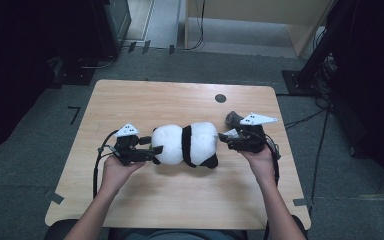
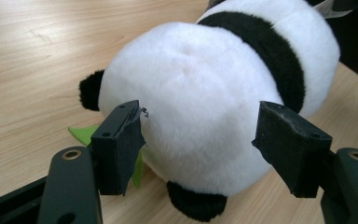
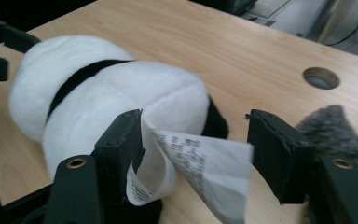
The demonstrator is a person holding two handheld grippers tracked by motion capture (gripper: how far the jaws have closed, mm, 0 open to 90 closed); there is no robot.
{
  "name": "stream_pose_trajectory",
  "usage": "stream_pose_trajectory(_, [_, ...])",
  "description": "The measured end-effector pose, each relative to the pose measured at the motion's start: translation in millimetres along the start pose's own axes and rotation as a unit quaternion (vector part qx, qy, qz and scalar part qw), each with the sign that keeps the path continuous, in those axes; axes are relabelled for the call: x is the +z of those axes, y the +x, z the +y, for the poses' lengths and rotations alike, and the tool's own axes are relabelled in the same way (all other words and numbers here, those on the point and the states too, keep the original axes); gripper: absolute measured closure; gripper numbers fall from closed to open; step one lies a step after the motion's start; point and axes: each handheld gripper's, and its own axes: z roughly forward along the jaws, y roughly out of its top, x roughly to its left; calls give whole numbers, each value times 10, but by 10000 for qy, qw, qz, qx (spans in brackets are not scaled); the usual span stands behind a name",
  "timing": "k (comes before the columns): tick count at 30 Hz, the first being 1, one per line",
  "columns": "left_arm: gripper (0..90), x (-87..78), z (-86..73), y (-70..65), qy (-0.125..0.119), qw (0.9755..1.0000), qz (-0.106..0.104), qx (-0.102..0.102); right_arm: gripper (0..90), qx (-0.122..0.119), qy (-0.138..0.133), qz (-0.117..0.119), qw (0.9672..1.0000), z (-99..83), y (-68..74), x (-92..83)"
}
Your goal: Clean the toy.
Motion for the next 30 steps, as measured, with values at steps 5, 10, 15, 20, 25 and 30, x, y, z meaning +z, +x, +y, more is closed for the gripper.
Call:
stream_pose_trajectory(5, [311,67,76,-21,111,9999,44,90,393,11,-46,-232,9997,7,-144,21])
stream_pose_trajectory(10, [301,110,94,2,89,9999,50,88,409,31,-83,-532,9985,-24,-336,71])
stream_pose_trajectory(15, [302,111,75,6,87,9998,78,133,428,132,13,-772,9969,-105,-522,140])
stream_pose_trajectory(20, [297,115,52,-1,52,9998,95,195,445,86,170,-965,9952,-176,-739,250])
stream_pose_trajectory(25, [296,110,42,22,38,9999,55,145,478,162,349,-1054,9937,-299,-915,411])
stream_pose_trajectory(30, [292,117,27,23,40,9998,71,181,478,323,399,-1111,9925,-372,-1022,478])
